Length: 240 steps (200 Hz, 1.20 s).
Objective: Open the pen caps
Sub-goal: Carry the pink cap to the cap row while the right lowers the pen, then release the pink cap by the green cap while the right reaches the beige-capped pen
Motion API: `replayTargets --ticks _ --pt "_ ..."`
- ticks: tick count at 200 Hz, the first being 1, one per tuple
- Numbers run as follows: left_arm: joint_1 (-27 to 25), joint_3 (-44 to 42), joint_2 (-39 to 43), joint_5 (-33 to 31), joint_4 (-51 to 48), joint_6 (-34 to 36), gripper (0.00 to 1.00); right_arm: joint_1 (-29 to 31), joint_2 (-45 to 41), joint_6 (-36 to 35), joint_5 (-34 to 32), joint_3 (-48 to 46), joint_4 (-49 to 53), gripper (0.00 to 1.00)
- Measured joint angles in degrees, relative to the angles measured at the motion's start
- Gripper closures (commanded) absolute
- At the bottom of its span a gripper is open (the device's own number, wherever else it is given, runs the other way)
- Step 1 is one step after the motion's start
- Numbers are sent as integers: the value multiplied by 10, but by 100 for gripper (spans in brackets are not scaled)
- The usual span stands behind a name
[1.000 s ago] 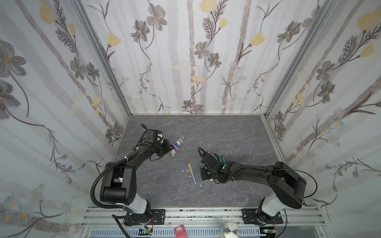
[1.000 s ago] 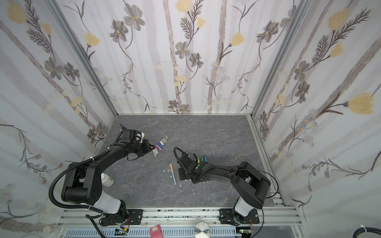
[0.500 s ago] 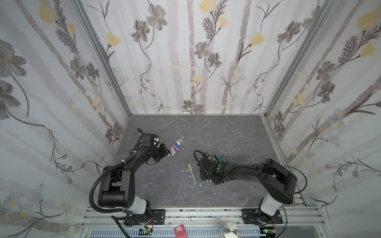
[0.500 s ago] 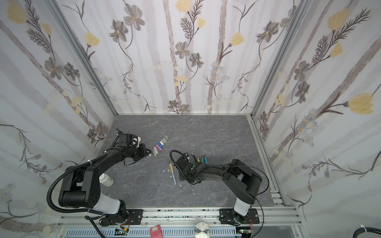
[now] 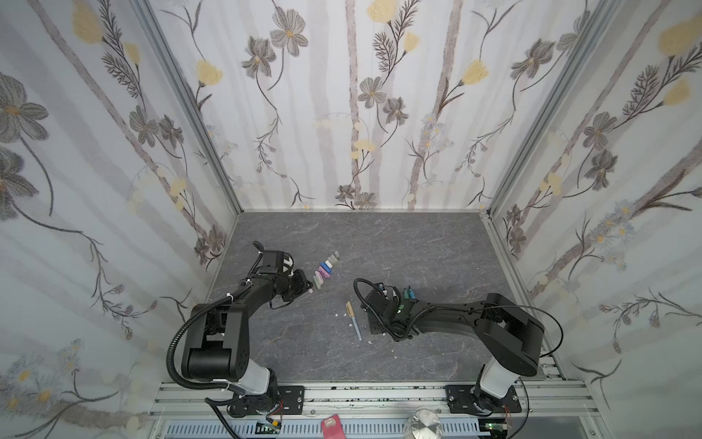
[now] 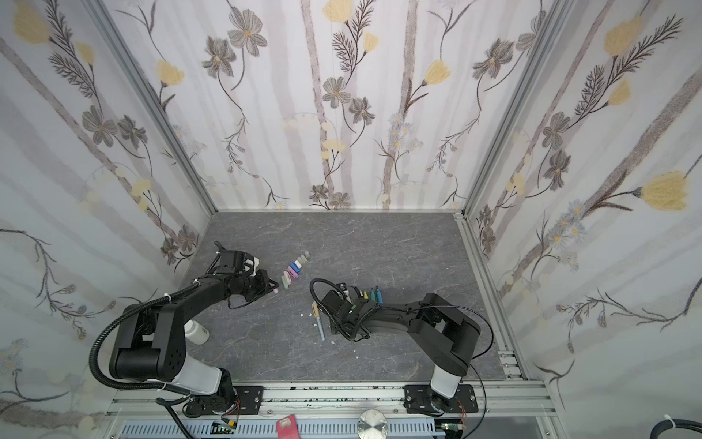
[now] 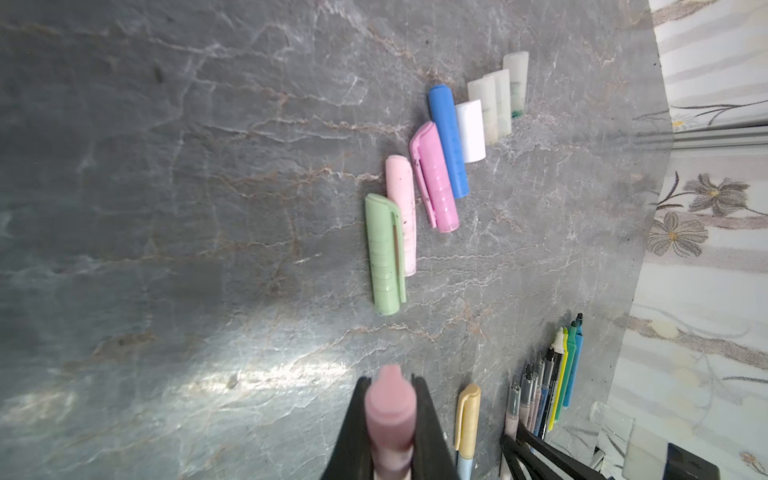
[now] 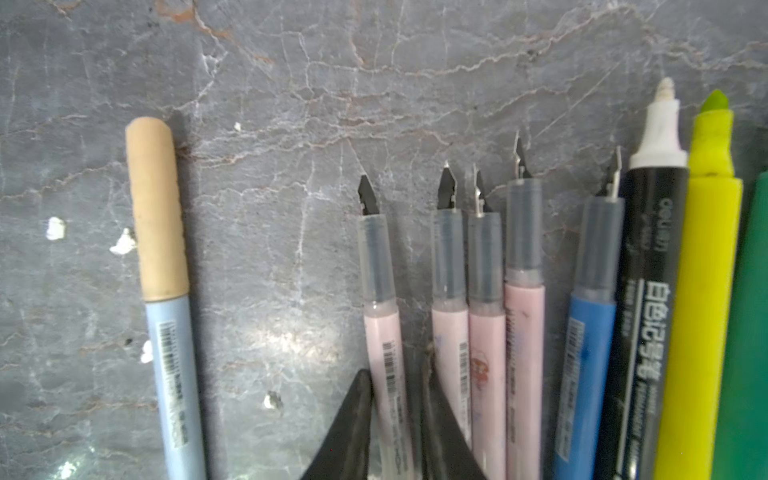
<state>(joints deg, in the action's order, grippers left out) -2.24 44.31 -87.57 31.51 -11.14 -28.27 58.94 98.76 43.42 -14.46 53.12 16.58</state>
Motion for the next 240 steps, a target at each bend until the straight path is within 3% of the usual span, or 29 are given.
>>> replayTargets --ticks 57,120,240 --pt "0 -7 -24 0 21 -1 99 0 -51 -19 -29 13 22 76" --pt "-1 -8 -57 5 59 -16 90 -5 -85 -36 -44 20 31 76" --pt "-10 14 -112 16 90 -31 79 -3 -79 -45 -22 20 25 73"
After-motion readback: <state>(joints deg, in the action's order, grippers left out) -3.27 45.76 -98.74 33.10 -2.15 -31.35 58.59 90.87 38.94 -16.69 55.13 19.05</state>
